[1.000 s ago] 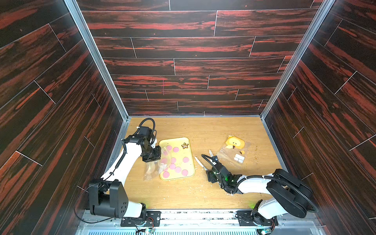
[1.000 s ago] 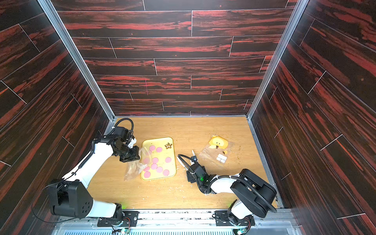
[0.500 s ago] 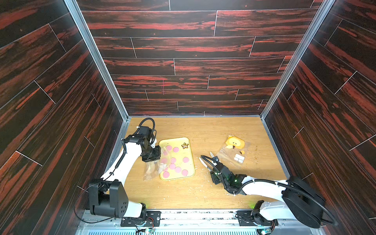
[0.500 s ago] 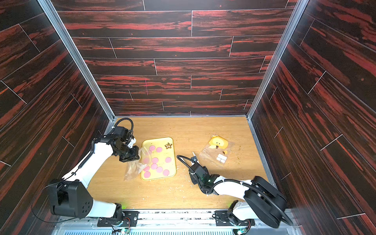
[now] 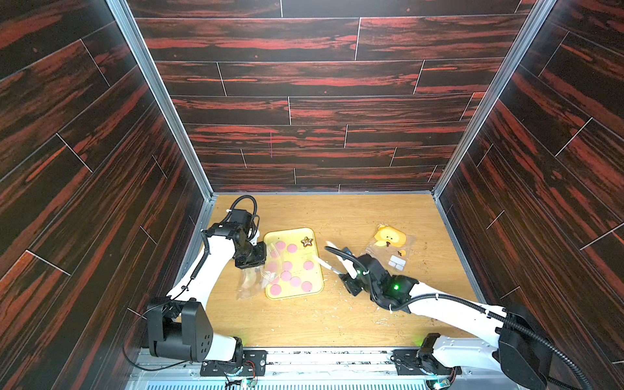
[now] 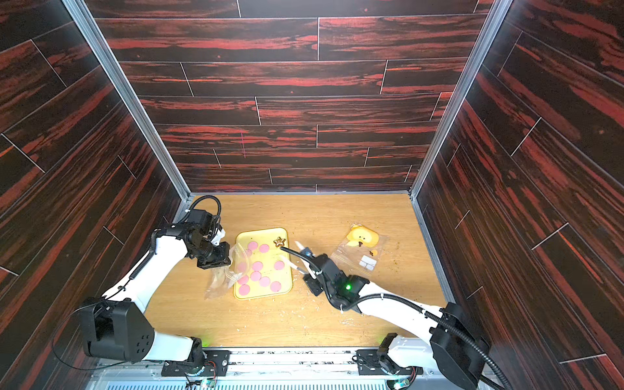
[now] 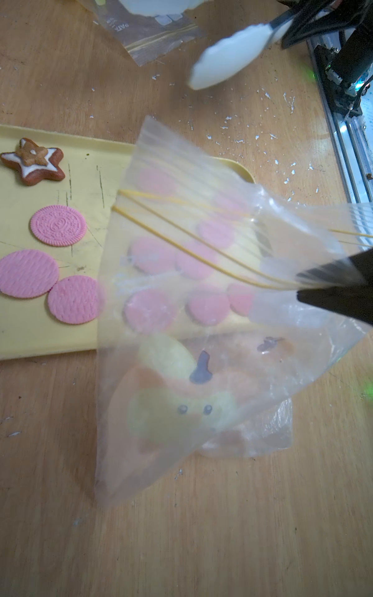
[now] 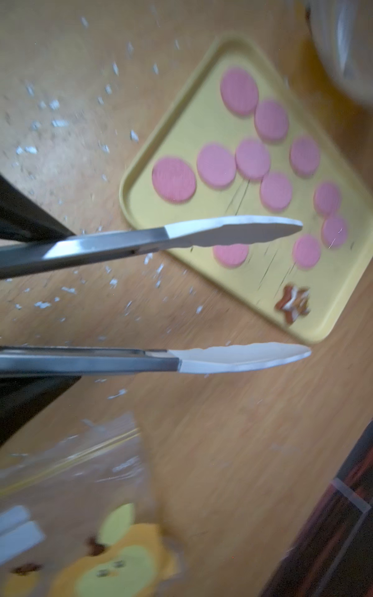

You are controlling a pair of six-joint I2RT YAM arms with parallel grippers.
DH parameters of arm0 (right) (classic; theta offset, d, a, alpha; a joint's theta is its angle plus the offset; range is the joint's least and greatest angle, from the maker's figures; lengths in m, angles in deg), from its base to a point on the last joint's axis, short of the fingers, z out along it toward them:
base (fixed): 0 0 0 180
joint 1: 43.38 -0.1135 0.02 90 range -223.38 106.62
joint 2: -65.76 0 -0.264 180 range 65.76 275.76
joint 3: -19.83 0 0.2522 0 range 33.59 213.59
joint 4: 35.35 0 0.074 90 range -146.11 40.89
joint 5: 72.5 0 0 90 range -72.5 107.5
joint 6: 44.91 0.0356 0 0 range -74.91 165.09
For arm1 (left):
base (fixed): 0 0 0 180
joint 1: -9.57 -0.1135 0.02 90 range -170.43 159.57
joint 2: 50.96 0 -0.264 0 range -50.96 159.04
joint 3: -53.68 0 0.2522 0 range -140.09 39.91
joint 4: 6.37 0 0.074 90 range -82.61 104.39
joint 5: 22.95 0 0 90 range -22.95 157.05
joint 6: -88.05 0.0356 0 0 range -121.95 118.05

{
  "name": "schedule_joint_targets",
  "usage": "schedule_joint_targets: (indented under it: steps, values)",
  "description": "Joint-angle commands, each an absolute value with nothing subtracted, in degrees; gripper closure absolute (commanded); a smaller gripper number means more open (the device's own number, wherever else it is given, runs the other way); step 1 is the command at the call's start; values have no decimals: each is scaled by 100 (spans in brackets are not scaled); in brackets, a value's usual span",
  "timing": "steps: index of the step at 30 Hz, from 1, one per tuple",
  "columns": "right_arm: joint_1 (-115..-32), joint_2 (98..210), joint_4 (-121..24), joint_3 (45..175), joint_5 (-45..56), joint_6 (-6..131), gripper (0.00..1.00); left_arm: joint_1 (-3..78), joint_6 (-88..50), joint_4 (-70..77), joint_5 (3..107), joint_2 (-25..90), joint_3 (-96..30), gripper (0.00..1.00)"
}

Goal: Put the cookies into a resealable bag to prevent moisture
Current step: Pick up the cookie from the tray.

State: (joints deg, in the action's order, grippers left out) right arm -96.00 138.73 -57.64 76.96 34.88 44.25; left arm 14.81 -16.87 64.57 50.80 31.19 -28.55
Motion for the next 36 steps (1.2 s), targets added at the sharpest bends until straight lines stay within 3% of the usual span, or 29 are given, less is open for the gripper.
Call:
schedule_joint_targets:
  steps: [1, 12, 36]
  values:
    - [-9538, 14298, -6368, 8178, 2721, 3547, 40, 1449, -1545, 6618, 5067, 2979, -2981, 100]
    - [-9076, 15187, -7423, 9193, 1909, 2961, 42, 1449, -1491, 6654, 4993, 2975, -3009, 100]
    - [-8928, 16572, -8125, 10341, 1933, 2619, 46, 1449, -1426, 6636, 4872, 2946, -2926, 100]
